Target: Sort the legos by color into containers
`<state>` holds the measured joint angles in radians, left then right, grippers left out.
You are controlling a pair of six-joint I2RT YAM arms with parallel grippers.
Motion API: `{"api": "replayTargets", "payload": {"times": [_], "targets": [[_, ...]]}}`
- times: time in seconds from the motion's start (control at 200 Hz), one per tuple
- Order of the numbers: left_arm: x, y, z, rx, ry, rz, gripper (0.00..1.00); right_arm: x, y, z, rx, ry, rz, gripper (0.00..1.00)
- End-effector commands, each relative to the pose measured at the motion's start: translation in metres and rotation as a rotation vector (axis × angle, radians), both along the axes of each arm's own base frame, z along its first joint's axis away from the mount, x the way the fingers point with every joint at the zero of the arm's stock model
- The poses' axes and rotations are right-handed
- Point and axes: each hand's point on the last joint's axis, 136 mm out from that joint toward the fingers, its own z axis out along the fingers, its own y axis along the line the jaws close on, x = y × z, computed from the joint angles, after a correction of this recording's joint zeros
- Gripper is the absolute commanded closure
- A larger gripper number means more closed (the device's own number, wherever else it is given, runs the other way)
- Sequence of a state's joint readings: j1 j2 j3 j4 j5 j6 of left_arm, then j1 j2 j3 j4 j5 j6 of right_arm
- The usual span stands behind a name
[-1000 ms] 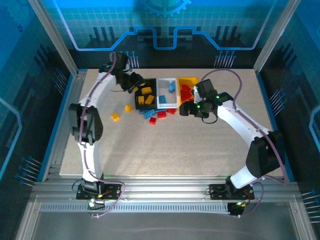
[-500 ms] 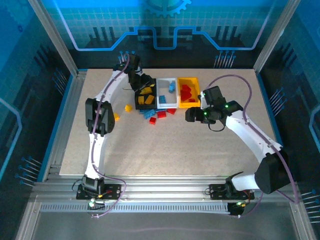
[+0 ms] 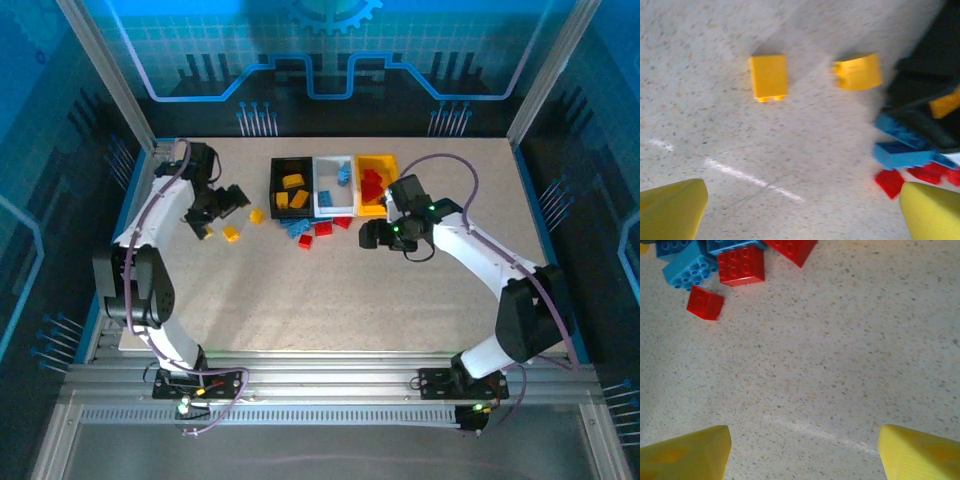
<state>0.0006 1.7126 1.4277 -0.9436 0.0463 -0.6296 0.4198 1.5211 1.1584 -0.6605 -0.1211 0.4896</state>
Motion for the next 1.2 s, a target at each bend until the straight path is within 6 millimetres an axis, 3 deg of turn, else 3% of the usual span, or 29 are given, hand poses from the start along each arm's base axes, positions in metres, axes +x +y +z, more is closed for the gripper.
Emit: {"api": "replayTargets", "payload": {"times": [0.0,0.21,0.43,0.69,0.845,0.981,1.196], "targets": [[-0.003,0.007,-0.032,0.023,0.066,0.016,0.02,0.007,0.017,0.015,0.037,-0.036,0.036,0.22],[0.006,0.011,-0.071,0.034,0.147,0.011,0.12,0.002,0.018,0.013,0.027,-0.028,0.035,0.22],[0.018,0.023,-0.091,0.057,0.183,0.029,0.20,-0.003,0.013,0.008,0.016,-0.018,0.017,0.22],[0.032,0.038,-0.102,0.064,0.200,0.036,0.26,-0.005,0.014,0.008,0.020,-0.011,0.011,0.22],[0.035,0.036,-0.106,0.052,0.205,0.029,0.30,-0.004,0.014,0.007,0.015,-0.010,0.009,0.22],[0.031,0.034,-0.112,0.042,0.221,0.030,0.37,-0.001,0.016,0.008,0.019,-0.011,0.011,0.22],[0.027,0.031,-0.116,0.028,0.228,0.021,0.57,0.000,0.020,0.011,0.020,-0.018,0.018,0.22]]}}
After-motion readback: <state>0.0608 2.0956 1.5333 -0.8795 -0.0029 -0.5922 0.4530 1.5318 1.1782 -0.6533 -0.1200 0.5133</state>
